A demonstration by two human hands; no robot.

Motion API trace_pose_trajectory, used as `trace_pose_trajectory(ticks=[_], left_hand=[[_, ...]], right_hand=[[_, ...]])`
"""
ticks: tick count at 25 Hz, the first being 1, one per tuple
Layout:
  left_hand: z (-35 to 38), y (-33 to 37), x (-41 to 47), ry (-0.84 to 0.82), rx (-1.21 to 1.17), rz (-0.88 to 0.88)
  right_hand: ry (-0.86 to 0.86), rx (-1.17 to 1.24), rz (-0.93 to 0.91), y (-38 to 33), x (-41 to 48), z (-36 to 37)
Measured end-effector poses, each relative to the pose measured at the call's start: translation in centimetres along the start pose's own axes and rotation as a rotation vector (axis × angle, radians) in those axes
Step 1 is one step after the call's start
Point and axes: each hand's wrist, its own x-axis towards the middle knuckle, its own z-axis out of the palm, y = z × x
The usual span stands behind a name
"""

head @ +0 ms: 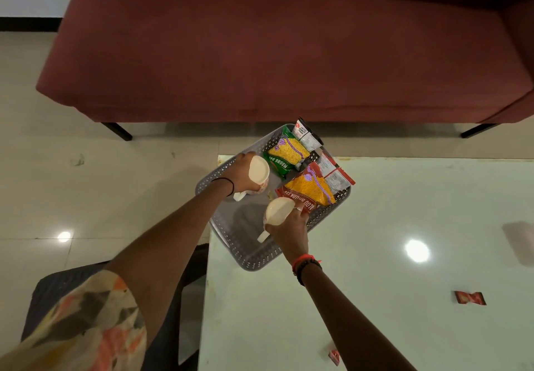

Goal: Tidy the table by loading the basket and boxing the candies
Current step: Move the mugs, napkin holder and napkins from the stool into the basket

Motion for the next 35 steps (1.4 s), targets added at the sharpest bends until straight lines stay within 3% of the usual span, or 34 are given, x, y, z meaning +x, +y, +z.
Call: trace_pose_trajectory(ticks=[15, 18, 23, 29, 33, 35], left_hand=[[-0.7, 0.0, 1.3, -0.097, 0.057, 0.072], [-0.4, -0.1, -0.9, 0.022, -0.061, 0.044], [0.9, -0.1, -8.0, 0.386, -0.422, -0.032], [2.6, -2.4, -18.3, 0.708, -0.556, -0.209], [3.3, -7.1, -25.1, 0.833, -0.577, -0.334], [3.4, -10.2, -27.7, 0.77, -0.562, -0.403]], right_hand=[[0.009, 0.038, 0.082, -1.7, 2.8, -0.2], [0.015, 0.001, 0.064, -1.5, 2.5, -0.4], [0.114, -0.033, -0.023, -1.5, 0.2, -0.8], [0.281, -0.092, -0.236, -3.3, -5.2, 1.4], [0.14, -0.255, -0.539, -4.6, -9.5, 5.9], [-0.037, -0.213, -0.575, -5.2, -11.2, 8.3]])
